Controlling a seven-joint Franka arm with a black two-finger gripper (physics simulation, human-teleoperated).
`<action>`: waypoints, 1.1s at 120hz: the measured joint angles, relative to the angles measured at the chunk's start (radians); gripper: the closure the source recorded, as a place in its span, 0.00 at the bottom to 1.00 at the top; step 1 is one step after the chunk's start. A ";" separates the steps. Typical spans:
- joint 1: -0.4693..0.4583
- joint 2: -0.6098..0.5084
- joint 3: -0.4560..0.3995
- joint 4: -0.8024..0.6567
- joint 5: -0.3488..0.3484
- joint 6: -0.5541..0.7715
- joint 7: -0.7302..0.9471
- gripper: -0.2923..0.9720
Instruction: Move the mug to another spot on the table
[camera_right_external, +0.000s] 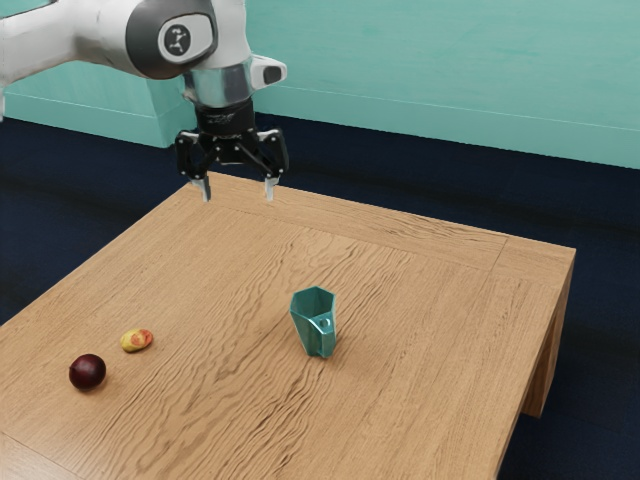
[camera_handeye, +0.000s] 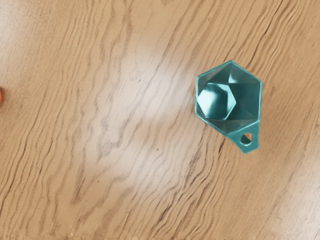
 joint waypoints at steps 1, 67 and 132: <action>-0.004 0.000 0.000 -0.005 0.000 0.003 -0.013 0.23; -0.268 0.041 0.168 -0.288 0.005 0.374 -0.569 0.23; -0.314 0.082 0.159 -0.426 0.096 0.598 -0.817 0.24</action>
